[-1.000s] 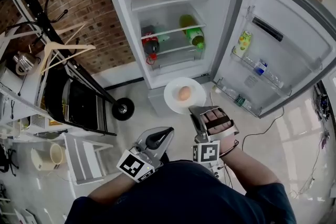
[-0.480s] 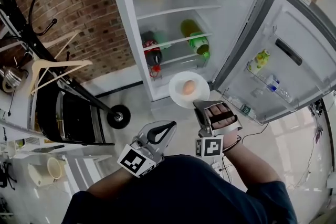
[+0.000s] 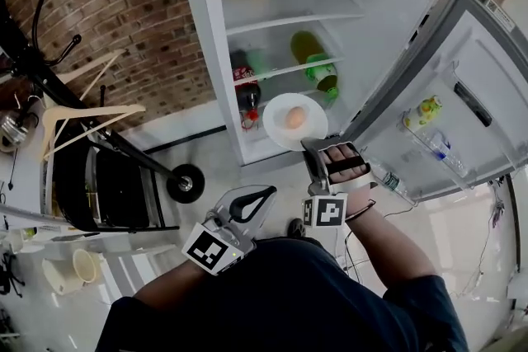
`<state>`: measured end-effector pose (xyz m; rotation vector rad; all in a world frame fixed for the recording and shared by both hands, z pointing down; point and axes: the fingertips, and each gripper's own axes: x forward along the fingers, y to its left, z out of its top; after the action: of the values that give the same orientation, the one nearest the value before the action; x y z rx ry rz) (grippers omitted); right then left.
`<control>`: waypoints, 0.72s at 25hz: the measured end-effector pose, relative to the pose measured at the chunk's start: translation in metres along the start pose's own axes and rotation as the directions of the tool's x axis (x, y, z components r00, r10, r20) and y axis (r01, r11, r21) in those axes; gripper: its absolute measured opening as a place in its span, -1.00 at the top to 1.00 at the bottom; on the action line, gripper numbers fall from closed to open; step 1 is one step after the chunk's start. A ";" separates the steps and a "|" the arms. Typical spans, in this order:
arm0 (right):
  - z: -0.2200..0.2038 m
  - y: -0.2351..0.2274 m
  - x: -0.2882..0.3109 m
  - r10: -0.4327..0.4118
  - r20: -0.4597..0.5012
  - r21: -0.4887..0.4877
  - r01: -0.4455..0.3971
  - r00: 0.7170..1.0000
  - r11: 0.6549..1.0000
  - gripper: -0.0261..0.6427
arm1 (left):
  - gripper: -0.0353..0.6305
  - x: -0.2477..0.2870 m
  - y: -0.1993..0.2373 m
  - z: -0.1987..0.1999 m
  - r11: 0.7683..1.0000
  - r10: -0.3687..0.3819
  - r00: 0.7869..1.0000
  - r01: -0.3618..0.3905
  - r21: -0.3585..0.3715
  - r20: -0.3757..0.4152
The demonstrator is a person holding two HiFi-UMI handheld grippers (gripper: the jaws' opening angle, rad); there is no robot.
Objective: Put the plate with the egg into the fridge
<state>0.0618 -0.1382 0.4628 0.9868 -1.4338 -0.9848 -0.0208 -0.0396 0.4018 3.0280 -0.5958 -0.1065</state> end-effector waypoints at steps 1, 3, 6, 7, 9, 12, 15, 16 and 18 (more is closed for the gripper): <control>-0.001 -0.001 0.008 0.005 0.011 -0.005 -0.005 1.000 1.000 0.87 | 0.90 0.003 0.003 0.001 1.000 0.015 1.000 -0.015 0.002 0.003; -0.004 -0.004 0.023 0.016 0.033 -0.021 -0.015 0.999 1.000 0.87 | 0.90 0.009 0.007 0.005 0.999 0.048 0.999 -0.048 0.010 0.010; -0.008 -0.012 0.044 0.021 0.060 -0.044 -0.018 0.998 0.999 0.87 | 0.90 0.013 0.013 0.010 0.995 0.096 0.995 -0.096 0.023 0.008; -0.009 -0.015 0.051 0.018 0.067 -0.047 -0.015 0.998 0.999 0.87 | 0.90 0.014 0.016 0.011 0.993 0.114 0.993 -0.114 0.024 0.007; -0.012 -0.020 0.066 0.017 0.076 -0.048 -0.013 0.997 0.999 0.87 | 0.90 0.017 0.023 0.010 0.989 0.146 0.989 -0.146 0.033 0.012; -0.013 -0.025 0.089 0.024 0.081 -0.039 -0.020 0.996 0.999 0.87 | 0.90 0.018 0.031 0.006 0.981 0.192 0.981 -0.192 0.024 0.012; -0.010 -0.032 0.113 0.024 0.090 -0.038 -0.021 0.996 0.999 0.87 | 0.90 0.019 0.036 0.005 0.975 0.220 0.975 -0.220 0.022 0.011; -0.009 -0.034 0.120 0.026 0.093 -0.043 -0.022 0.995 0.999 0.87 | 0.90 0.019 0.037 0.004 0.973 0.228 0.974 -0.228 0.023 0.011; -0.006 -0.035 0.134 0.033 0.096 -0.060 -0.027 0.995 0.998 0.87 | 0.90 0.019 0.040 0.004 0.970 0.244 0.970 -0.244 0.020 0.015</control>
<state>0.0602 -0.2768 0.4715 0.8823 -1.4869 -1.0594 -0.0182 -0.0837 0.3997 2.9459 -0.9695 -0.1089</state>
